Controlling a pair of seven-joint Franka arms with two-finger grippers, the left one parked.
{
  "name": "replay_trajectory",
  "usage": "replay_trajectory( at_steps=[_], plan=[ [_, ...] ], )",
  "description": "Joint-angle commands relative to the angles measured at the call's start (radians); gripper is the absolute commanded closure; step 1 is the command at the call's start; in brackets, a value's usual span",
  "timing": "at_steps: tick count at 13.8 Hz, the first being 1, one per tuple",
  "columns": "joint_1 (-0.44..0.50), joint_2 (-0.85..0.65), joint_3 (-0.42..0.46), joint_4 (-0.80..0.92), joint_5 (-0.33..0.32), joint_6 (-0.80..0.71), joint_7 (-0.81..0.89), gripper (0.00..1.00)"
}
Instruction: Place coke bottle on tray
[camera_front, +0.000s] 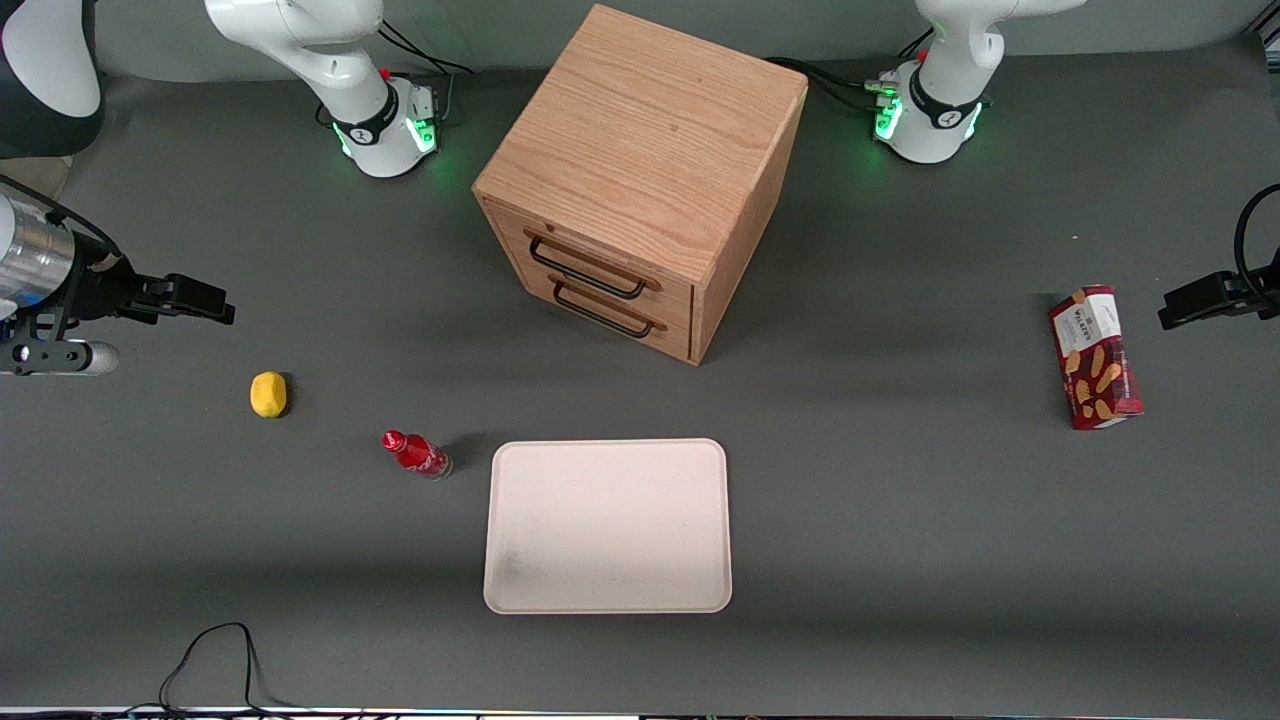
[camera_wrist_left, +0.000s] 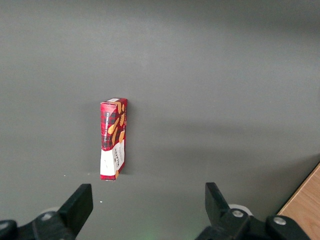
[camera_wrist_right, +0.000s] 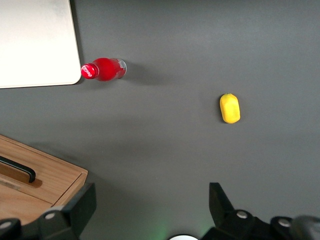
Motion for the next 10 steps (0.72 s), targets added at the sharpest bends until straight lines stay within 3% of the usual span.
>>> replay_trajectory(
  at_steps=[1, 10],
  plan=[
    [-0.017, -0.011, 0.015, -0.001, 0.024, -0.009, 0.020, 0.00],
    [-0.011, -0.011, 0.018, 0.009, 0.023, -0.011, 0.023, 0.00]
  ],
)
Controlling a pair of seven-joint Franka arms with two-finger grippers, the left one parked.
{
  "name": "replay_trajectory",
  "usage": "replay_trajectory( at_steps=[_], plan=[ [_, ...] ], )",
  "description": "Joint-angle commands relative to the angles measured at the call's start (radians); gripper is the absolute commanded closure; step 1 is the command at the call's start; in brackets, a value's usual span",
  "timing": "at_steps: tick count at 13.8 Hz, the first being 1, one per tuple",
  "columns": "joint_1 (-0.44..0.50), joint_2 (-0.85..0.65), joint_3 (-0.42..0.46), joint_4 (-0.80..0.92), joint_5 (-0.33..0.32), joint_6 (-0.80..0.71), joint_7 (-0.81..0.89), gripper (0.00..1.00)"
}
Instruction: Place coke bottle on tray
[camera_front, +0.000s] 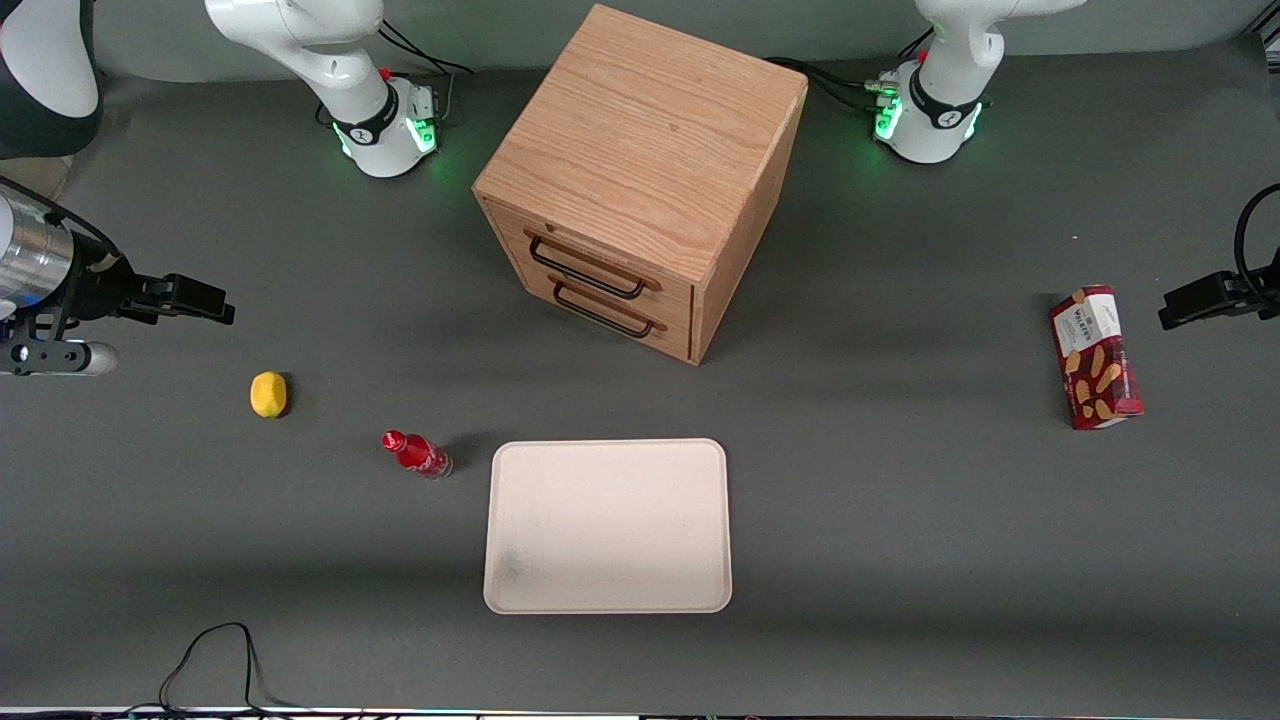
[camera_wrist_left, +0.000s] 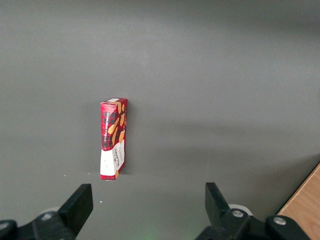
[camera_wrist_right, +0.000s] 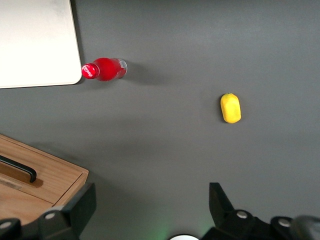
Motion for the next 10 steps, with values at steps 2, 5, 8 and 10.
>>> replay_trajectory(
  at_steps=[2, 5, 8, 10],
  plan=[
    [-0.006, -0.002, 0.016, 0.023, 0.030, -0.011, 0.049, 0.00],
    [0.011, 0.039, 0.028, 0.089, 0.027, -0.017, 0.052, 0.00],
    [0.064, 0.163, 0.030, 0.252, 0.002, -0.069, 0.081, 0.00],
    [0.132, 0.315, 0.033, 0.409, -0.036, -0.110, 0.101, 0.00]
  ],
)
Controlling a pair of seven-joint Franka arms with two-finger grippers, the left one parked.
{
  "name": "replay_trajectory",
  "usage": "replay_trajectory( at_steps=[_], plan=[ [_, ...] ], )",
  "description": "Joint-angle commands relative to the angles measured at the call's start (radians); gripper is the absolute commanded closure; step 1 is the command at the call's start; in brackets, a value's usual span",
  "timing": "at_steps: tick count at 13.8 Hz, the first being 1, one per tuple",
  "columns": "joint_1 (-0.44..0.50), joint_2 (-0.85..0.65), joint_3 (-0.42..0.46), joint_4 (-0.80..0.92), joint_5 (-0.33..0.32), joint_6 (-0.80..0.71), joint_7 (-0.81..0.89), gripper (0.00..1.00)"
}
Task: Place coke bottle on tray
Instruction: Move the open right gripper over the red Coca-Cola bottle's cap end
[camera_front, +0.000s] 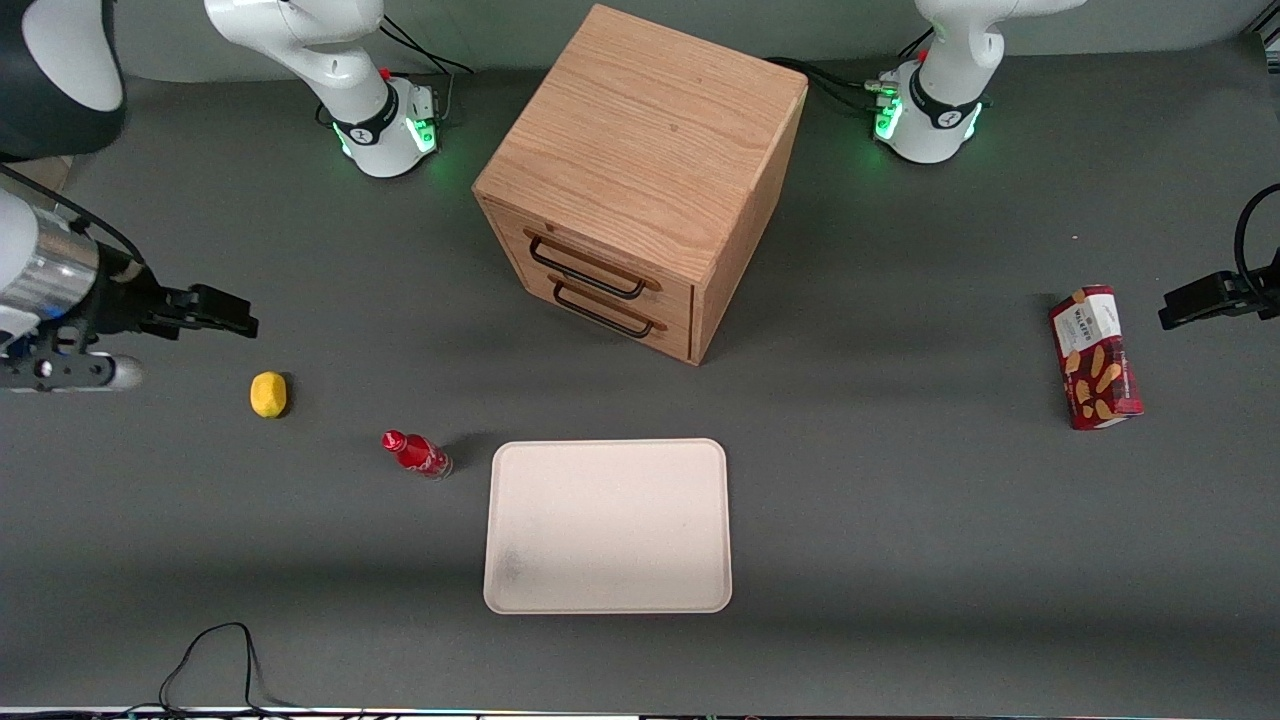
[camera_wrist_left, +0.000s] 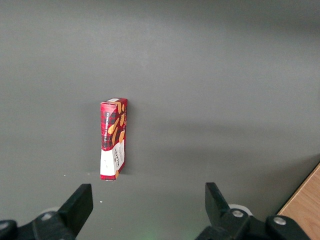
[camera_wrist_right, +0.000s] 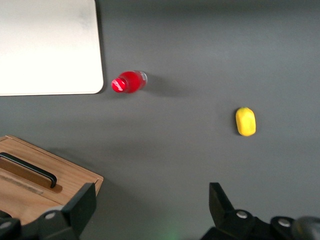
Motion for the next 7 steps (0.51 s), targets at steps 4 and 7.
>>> replay_trajectory(
  at_steps=[4, 7],
  plan=[
    [0.130, 0.368, 0.004, 0.411, -0.040, -0.056, 0.148, 0.00],
    [0.138, 0.379, 0.004, 0.403, -0.042, -0.048, 0.144, 0.00]
  ],
)
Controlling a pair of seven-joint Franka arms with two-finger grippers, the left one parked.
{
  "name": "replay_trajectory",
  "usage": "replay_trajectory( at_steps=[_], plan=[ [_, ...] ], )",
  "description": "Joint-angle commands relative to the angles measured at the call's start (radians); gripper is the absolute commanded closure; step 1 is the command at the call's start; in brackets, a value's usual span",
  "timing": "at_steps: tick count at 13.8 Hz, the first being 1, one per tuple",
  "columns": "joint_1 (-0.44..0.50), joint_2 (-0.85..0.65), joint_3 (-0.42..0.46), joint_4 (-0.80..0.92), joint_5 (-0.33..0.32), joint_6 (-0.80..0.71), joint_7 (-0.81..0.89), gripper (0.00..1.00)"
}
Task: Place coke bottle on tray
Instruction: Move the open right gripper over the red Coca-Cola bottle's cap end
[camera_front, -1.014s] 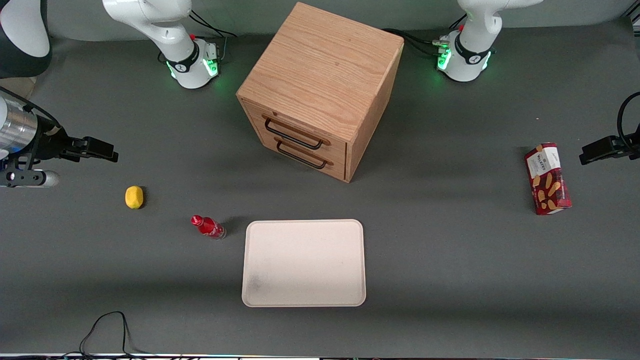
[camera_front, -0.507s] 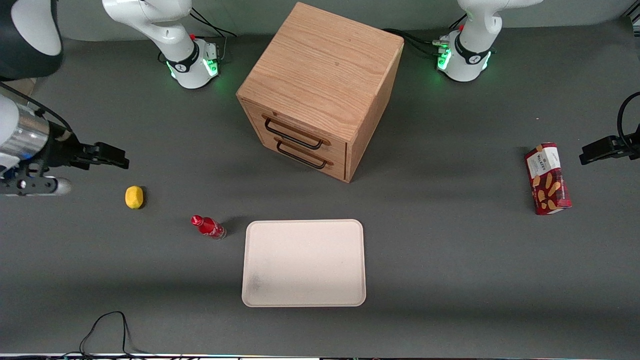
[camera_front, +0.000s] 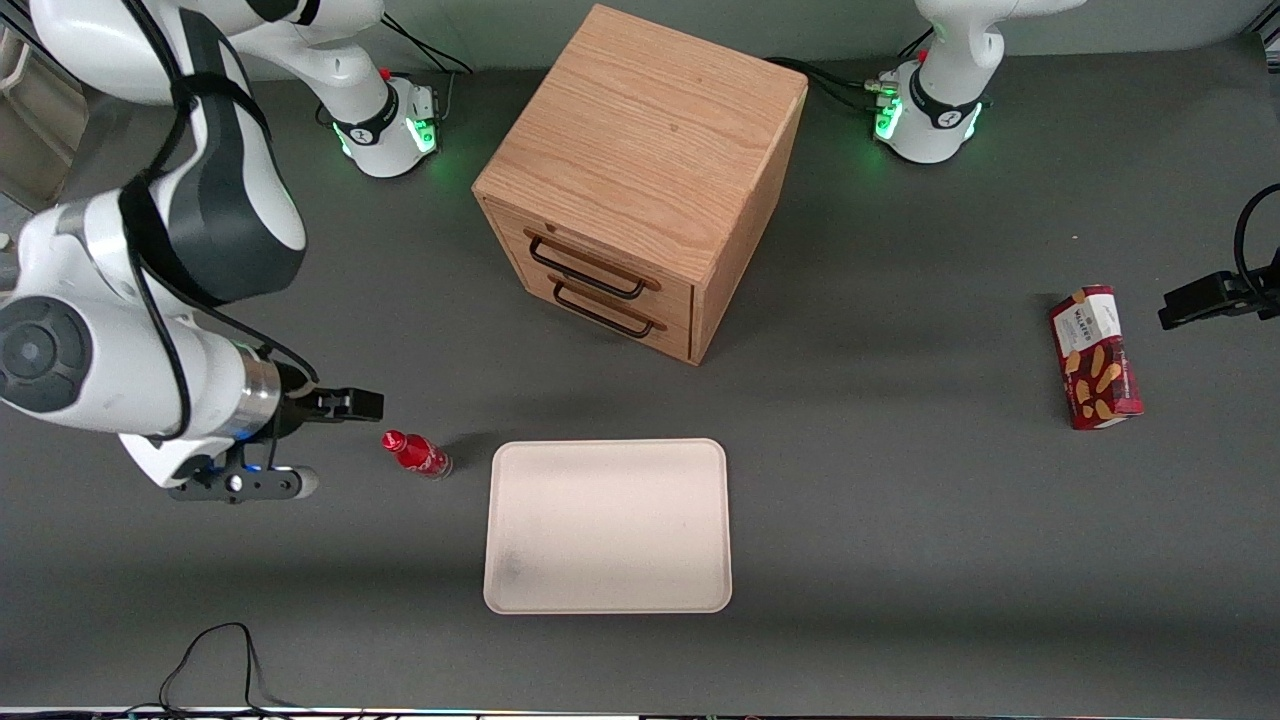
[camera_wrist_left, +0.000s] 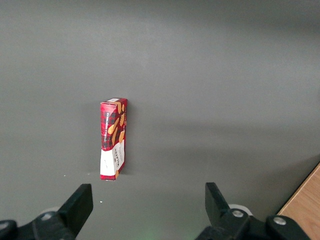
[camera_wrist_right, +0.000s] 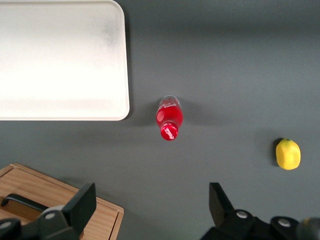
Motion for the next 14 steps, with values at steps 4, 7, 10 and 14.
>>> replay_trajectory(
  at_steps=[4, 7, 10, 14],
  plan=[
    [0.007, -0.013, -0.002, -0.054, -0.048, -0.013, -0.039, 0.00],
    [0.007, -0.062, -0.004, -0.227, -0.045, 0.145, -0.047, 0.00],
    [0.006, -0.063, -0.005, -0.332, -0.046, 0.284, -0.073, 0.00],
    [0.005, -0.073, -0.007, -0.479, -0.048, 0.453, -0.074, 0.00]
  ],
)
